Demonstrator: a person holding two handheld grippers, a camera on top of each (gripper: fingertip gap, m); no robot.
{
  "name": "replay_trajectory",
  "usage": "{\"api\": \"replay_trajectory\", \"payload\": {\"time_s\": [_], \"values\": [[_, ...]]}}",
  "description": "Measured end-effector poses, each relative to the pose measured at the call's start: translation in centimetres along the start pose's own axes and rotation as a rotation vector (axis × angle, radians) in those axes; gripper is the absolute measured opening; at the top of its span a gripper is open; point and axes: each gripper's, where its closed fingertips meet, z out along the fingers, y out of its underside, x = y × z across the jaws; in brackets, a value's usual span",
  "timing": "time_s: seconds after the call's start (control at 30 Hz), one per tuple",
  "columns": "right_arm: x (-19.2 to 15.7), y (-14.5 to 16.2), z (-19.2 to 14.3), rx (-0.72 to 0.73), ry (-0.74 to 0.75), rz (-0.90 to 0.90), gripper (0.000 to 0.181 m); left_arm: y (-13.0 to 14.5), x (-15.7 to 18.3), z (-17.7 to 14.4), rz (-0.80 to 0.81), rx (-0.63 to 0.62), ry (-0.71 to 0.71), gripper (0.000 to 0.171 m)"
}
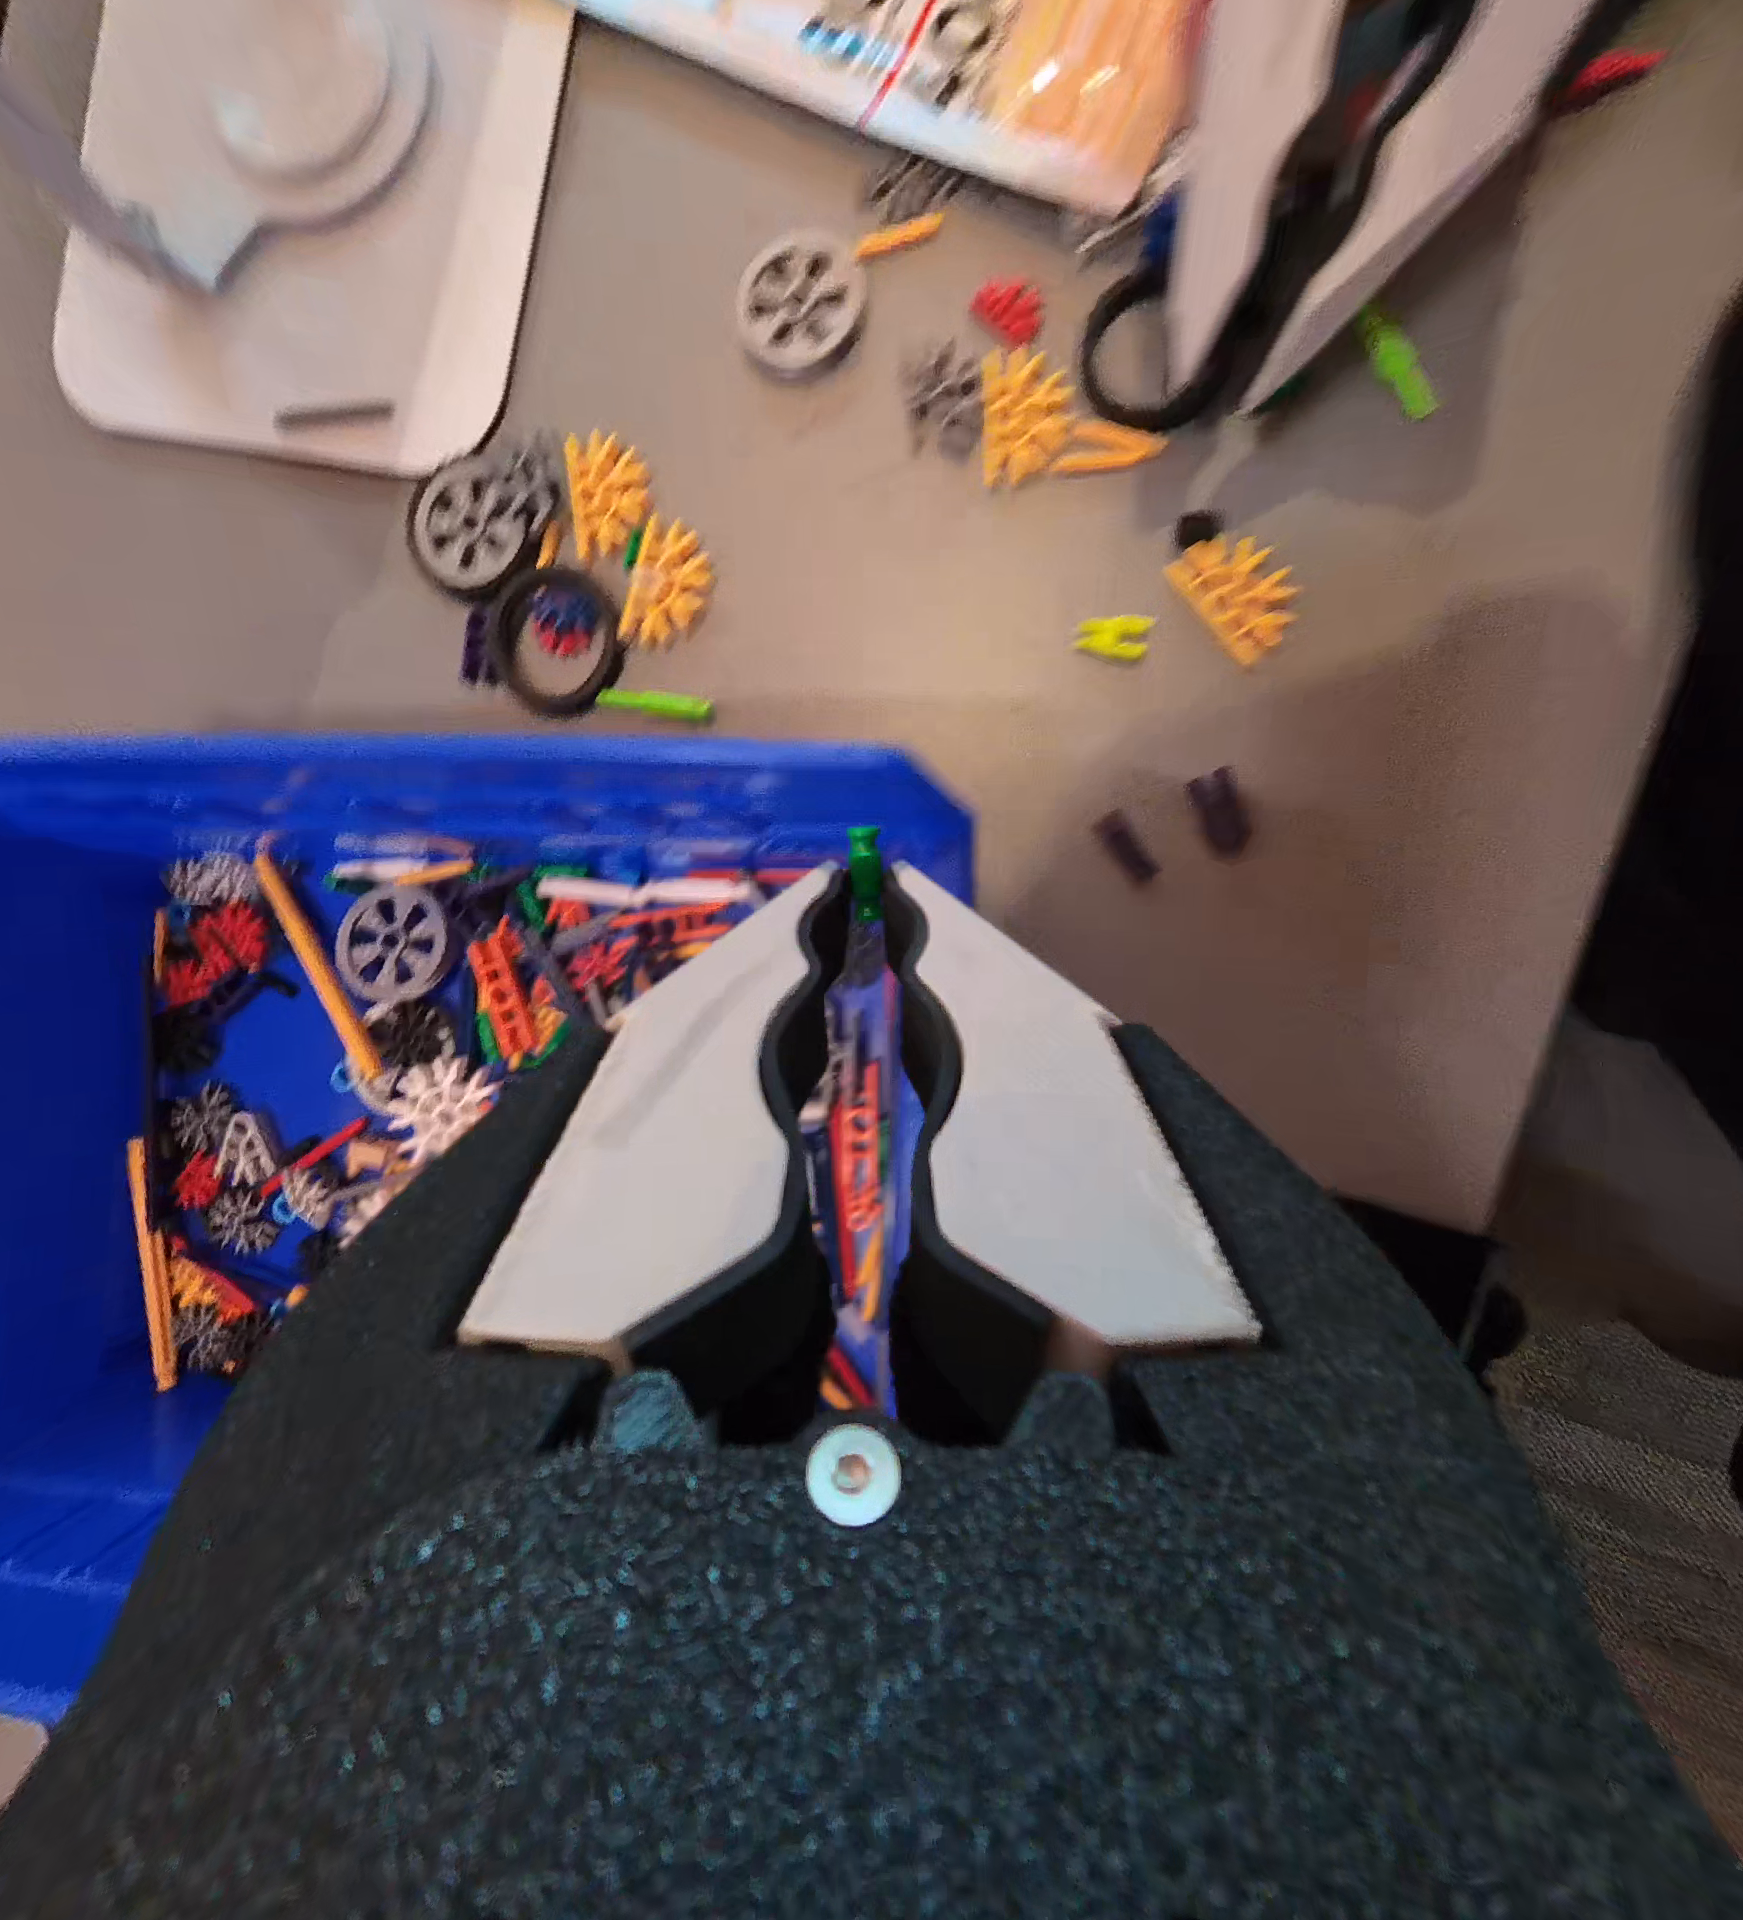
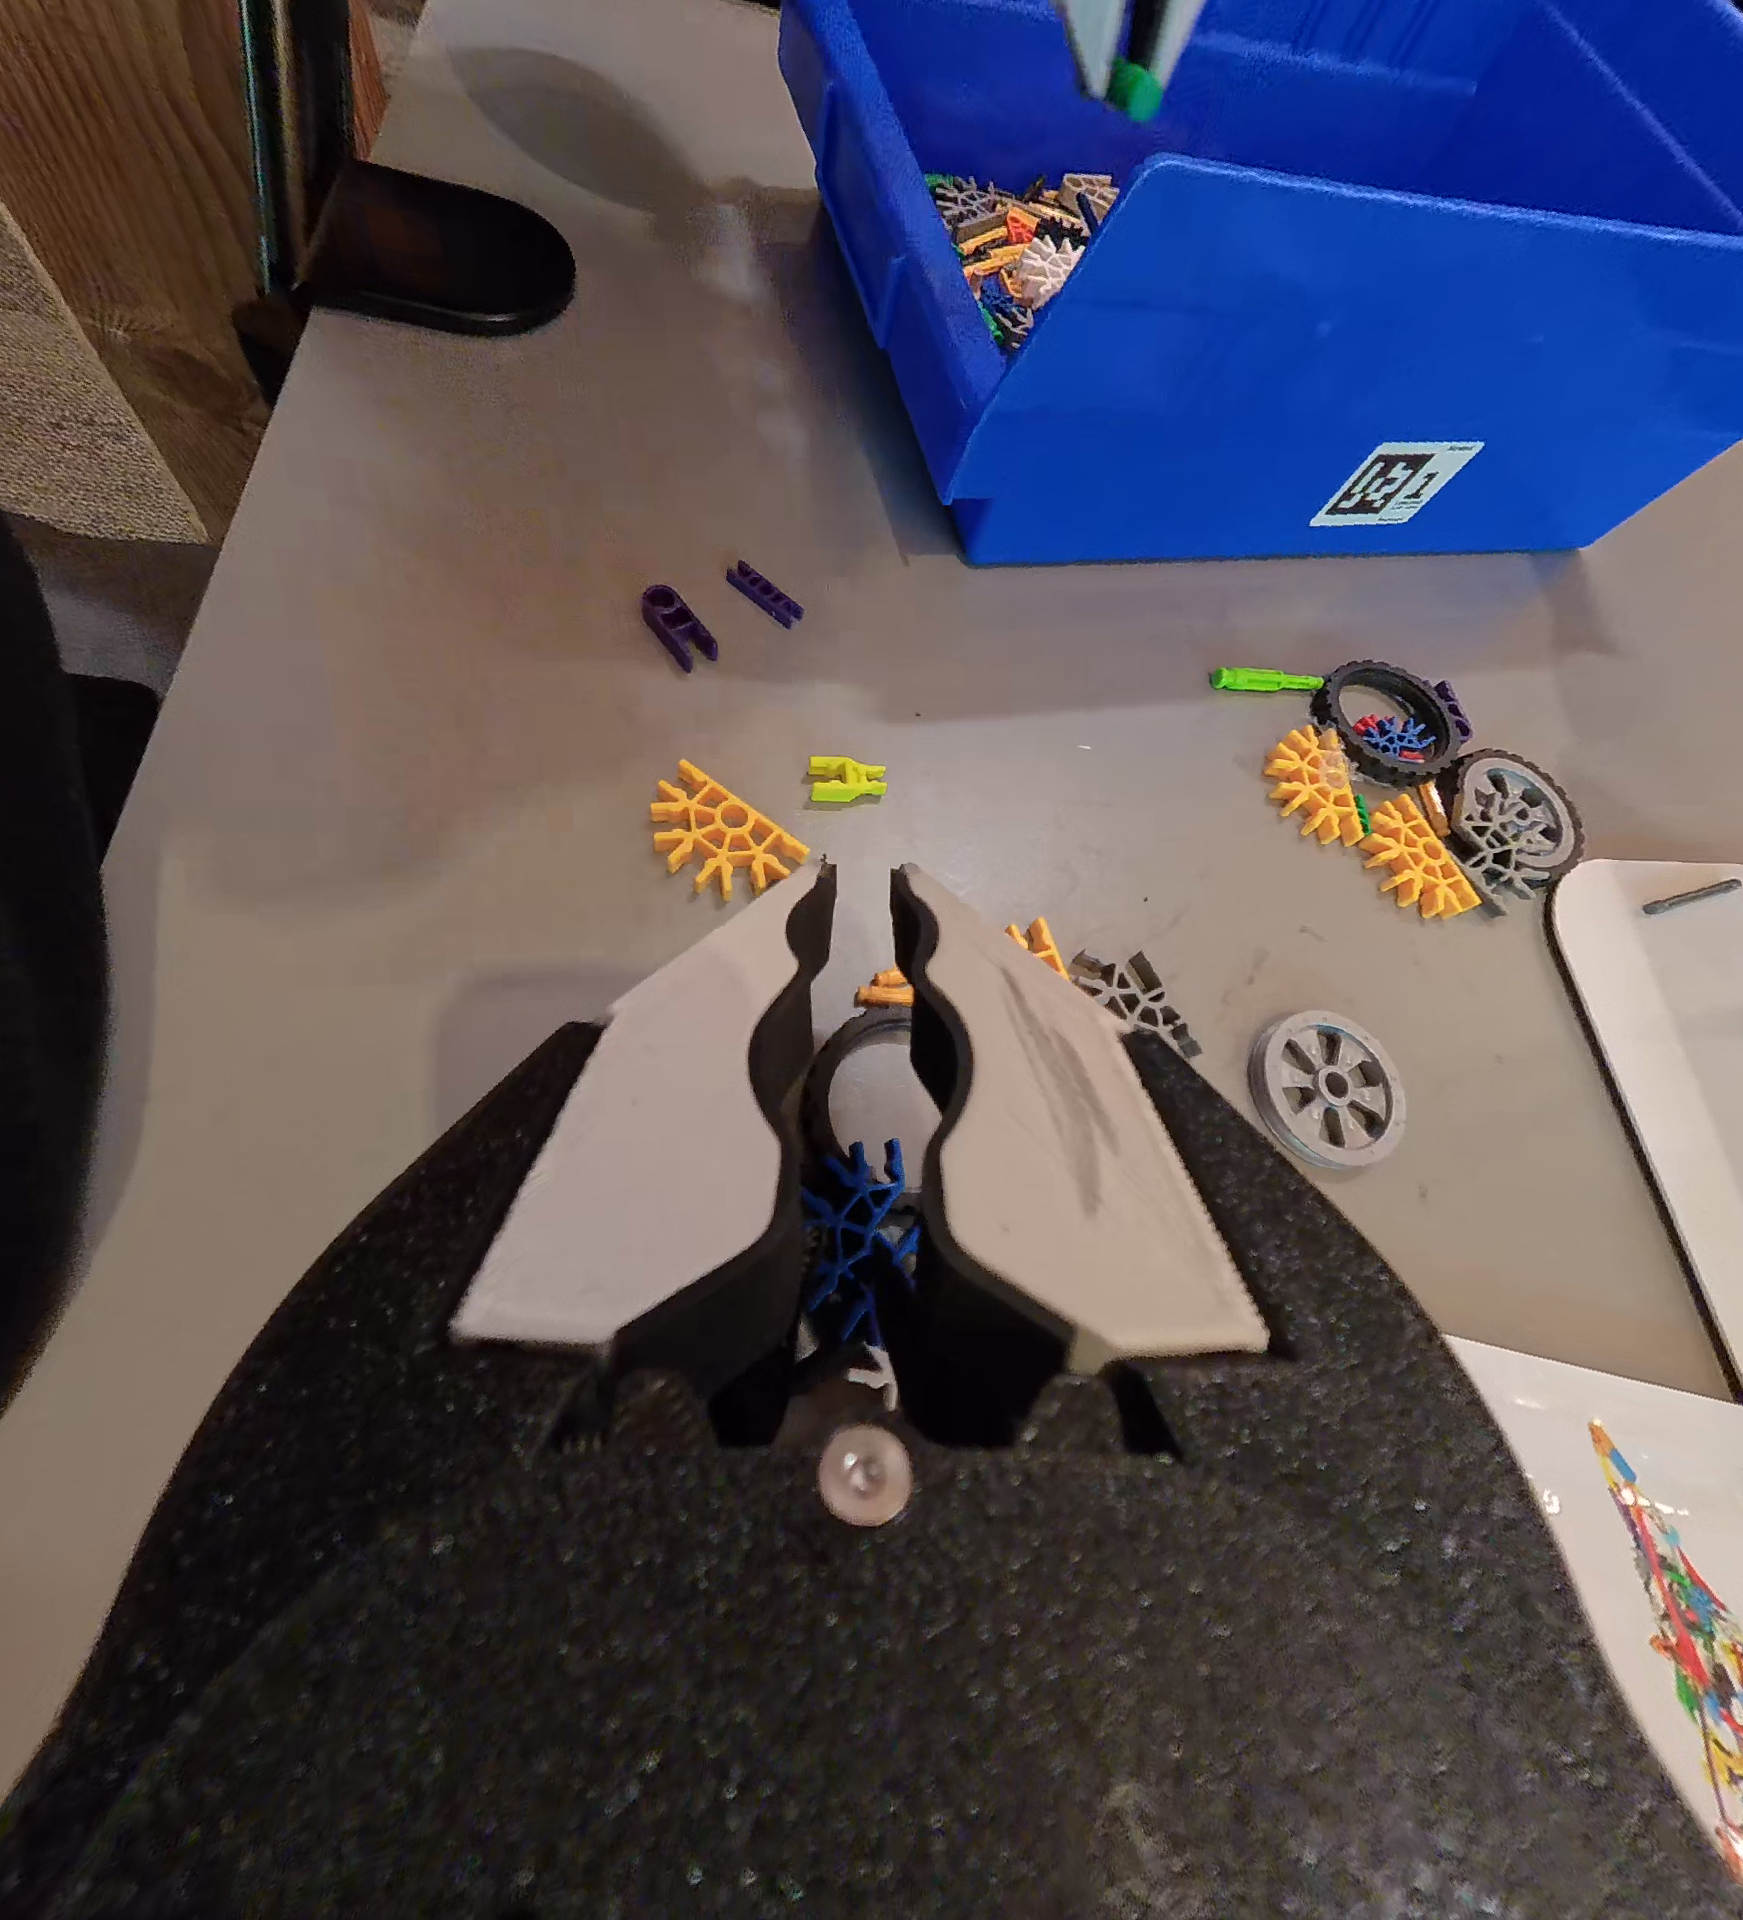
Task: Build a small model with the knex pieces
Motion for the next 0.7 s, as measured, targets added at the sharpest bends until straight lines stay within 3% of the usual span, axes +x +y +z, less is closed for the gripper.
{"api": "replay_trajectory", "payload": {"time_s": [0.13, 0.27, 0.5, 0.7], "values": [[-0.2, -0.1, 0.0, -0.001, -0.005, -0.009, 0.009, -3.0, 5.4, 2.2, -0.004, 0.050, 0.055, 0.004], [-0.2, -0.1, -0.1, -0.001, 0.000, -0.011, 0.009, -2.6, 9.1, 7.0, 0.024, -0.025, 0.070, 0.004], [-0.2, 0.1, 0.0, -0.008, -0.004, -0.011, 0.009, -1.6, 8.0, 11.1, 0.033, -0.099, -0.058, 0.005], [-0.1, 0.0, -0.1, -0.001, -0.003, -0.008, 0.009, -2.3, 8.7, 10.1, 0.024, -0.054, -0.030, 0.012]]}}
